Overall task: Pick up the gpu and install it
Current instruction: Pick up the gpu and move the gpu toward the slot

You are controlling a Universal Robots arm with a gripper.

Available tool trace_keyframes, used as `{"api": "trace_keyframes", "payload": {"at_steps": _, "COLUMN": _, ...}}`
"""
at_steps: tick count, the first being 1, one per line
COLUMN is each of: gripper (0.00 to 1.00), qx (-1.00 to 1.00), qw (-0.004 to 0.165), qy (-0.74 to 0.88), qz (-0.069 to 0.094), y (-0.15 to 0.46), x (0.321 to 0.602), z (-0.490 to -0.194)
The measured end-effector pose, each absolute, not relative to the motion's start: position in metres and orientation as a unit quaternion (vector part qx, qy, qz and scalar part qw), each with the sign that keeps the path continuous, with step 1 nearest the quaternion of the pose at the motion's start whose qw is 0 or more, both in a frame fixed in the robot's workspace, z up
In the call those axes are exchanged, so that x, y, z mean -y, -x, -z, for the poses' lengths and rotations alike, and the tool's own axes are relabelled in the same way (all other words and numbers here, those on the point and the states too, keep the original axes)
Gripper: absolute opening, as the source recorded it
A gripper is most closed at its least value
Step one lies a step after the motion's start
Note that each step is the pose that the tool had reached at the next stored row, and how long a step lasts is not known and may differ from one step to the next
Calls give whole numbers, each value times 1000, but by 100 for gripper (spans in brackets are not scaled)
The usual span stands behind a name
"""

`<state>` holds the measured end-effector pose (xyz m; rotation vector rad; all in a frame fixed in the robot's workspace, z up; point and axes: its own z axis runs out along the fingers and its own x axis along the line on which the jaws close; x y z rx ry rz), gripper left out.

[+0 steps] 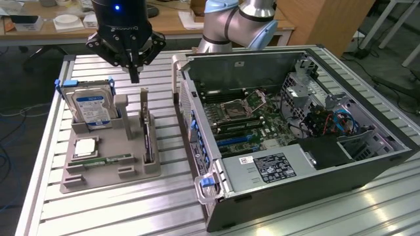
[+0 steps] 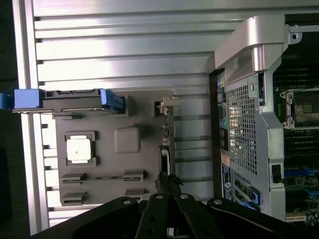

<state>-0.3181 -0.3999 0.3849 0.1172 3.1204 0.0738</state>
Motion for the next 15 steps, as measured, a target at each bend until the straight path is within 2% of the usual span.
{"api": "trace_keyframes", "payload": {"at_steps": 7, "gripper": 11, "qx": -999, "qw": 9, "qy": -38, "qz": -24, "y": 318, "x": 400, "z": -385}}
{"api": "trace_keyframes", "payload": {"at_steps": 9, "gripper": 23, "qx": -999, "qw": 9, "qy": -38, "qz": -24, "y": 318, "x": 400, "z": -385}}
{"api": "trace_keyframes", "payload": {"at_steps": 10, "gripper": 23, "qx": -999, "qw": 9, "qy": -38, "qz": -24, "y": 318, "x": 400, "z": -385}}
{"api": "trace_keyframes", "payload": {"at_steps": 11, "gripper": 29, "qx": -999, "qw": 9, "qy": -38, "qz": -24, "y": 318, "x": 400, "z": -385}}
{"api": "trace_keyframes", "payload": {"at_steps": 12, "gripper": 29, "qx": -999, "qw": 9, "qy": -37, "qz": -24, "y": 318, "x": 400, "z": -385}}
{"api": "trace_keyframes", "payload": {"at_steps": 14, "gripper": 41, "qx": -999, "qw": 9, "qy": -37, "qz": -24, "y": 319, "x": 400, "z": -385}}
{"api": "trace_keyframes", "payload": {"at_steps": 15, "gripper": 41, "qx": -999, "qw": 8, "qy": -32, "qz": -23, "y": 319, "x": 400, "z": -384}}
